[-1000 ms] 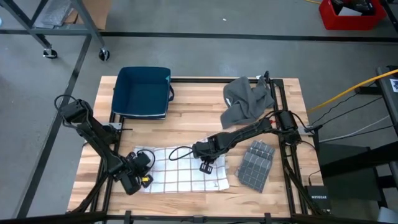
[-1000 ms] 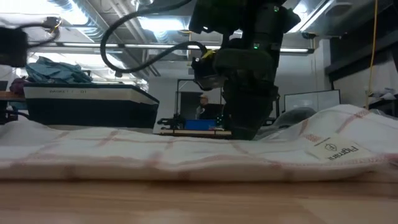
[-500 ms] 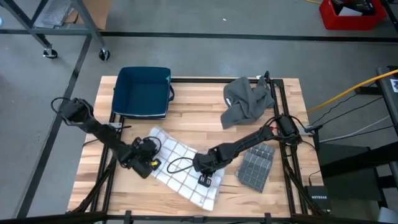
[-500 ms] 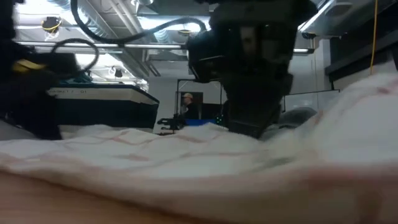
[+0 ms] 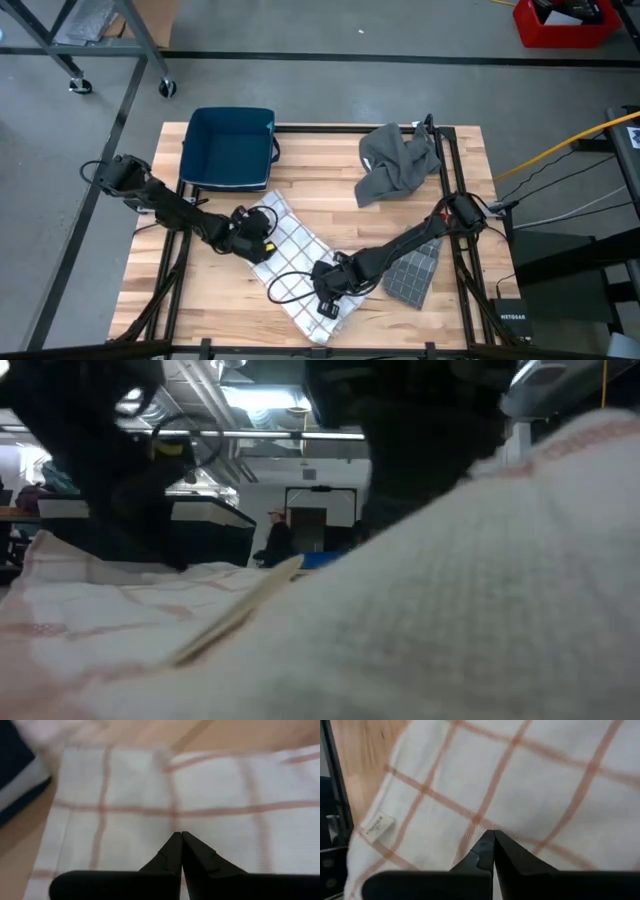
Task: Fold towel
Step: Fold the white towel
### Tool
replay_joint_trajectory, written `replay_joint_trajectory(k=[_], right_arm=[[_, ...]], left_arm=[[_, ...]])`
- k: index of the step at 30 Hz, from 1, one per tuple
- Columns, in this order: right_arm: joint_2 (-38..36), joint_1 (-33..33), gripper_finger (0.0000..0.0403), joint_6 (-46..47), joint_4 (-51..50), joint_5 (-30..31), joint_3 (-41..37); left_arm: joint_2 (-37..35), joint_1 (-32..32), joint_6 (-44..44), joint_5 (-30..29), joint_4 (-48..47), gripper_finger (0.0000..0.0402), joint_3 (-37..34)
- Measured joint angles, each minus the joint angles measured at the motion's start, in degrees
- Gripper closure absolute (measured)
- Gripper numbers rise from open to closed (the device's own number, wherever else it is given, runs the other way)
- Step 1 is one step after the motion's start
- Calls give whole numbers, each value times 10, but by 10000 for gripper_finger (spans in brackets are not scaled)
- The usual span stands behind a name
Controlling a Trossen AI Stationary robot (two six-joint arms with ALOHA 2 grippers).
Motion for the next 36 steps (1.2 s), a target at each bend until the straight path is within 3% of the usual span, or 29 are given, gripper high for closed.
replay_joint_trajectory(k=[8,14,21,28,36], right_arm=[[-2,-11,391,-114,-70,74,63],[-2,-46,391,-162,-118,73,63],[-2,-85,391,-164,-185,-108,47],[-1,-69,391,-160,-151,-120,0],[19,-33,391,-78,-55,-164,-32]], left_arm=[[-74,-30,124,55,-22,401,32],[-68,-63,46,103,-119,401,31],[-34,-99,-35,104,-152,401,31],[47,-85,-56,74,-132,401,31],[136,-23,31,39,23,401,34]])
